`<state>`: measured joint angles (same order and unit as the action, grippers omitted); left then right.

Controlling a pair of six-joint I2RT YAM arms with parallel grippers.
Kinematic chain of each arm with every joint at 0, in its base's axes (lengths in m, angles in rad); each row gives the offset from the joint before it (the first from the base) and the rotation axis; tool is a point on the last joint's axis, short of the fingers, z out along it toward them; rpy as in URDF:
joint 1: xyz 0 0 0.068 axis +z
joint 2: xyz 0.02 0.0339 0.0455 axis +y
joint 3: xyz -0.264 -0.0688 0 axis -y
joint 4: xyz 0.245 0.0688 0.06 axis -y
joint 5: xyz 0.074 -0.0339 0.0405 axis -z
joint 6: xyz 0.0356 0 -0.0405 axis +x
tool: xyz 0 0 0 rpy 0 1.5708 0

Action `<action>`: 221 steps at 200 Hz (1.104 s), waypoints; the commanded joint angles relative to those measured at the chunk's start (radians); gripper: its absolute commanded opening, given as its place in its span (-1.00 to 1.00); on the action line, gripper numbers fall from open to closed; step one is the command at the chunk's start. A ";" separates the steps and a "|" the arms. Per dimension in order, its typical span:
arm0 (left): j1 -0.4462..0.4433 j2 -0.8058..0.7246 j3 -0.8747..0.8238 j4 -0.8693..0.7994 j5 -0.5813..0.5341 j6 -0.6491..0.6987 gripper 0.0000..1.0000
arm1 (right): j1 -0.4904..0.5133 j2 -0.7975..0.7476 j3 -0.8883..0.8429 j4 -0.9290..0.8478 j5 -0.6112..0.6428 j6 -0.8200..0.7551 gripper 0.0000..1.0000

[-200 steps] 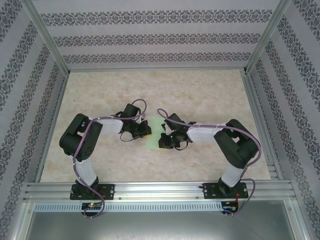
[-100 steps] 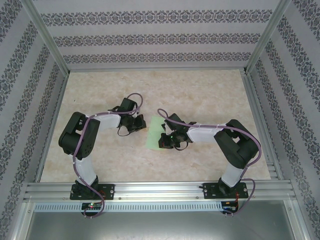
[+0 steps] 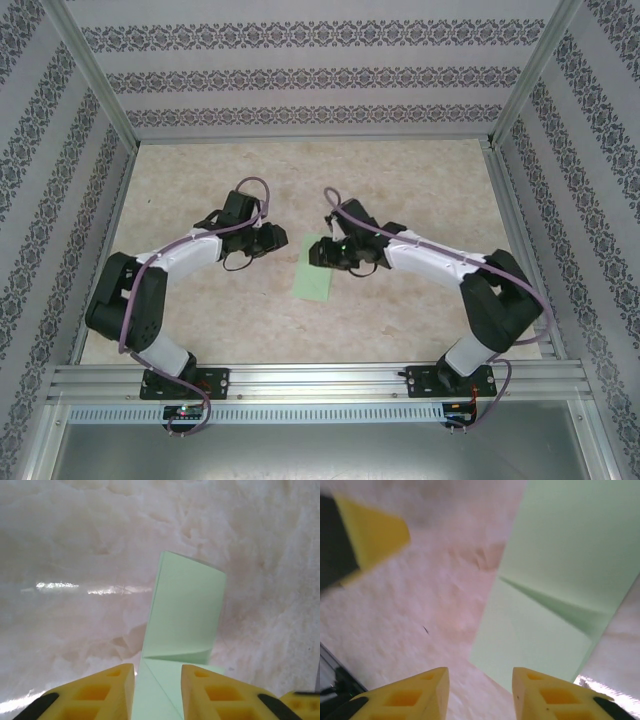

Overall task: Fold a paper plane with a square sheet of paper (pick it up from the middle)
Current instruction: Fold the triangle a second time at the center of the table, then turn over the paper at the center of the table.

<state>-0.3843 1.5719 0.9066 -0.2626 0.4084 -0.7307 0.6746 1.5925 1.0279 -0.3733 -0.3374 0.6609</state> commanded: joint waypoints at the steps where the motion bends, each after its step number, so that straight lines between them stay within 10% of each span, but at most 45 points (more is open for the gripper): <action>1: -0.021 -0.039 -0.043 0.006 -0.008 -0.040 -0.32 | -0.045 -0.005 0.002 -0.036 0.078 -0.010 -0.17; 103: -0.124 0.045 -0.077 0.120 0.064 -0.152 -0.32 | -0.061 0.166 0.003 0.017 0.007 -0.030 -0.25; 175: -0.145 0.122 -0.070 0.186 0.114 -0.193 -0.30 | -0.084 0.196 -0.023 0.060 -0.008 -0.007 -0.82; 221: -0.152 0.158 -0.065 0.222 0.144 -0.199 -0.29 | -0.100 0.193 -0.042 0.073 -0.004 0.000 -0.86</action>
<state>-0.5205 1.7115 0.8360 -0.1062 0.5186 -0.9112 0.5861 1.7870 1.0019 -0.3359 -0.3416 0.6552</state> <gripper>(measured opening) 0.353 0.071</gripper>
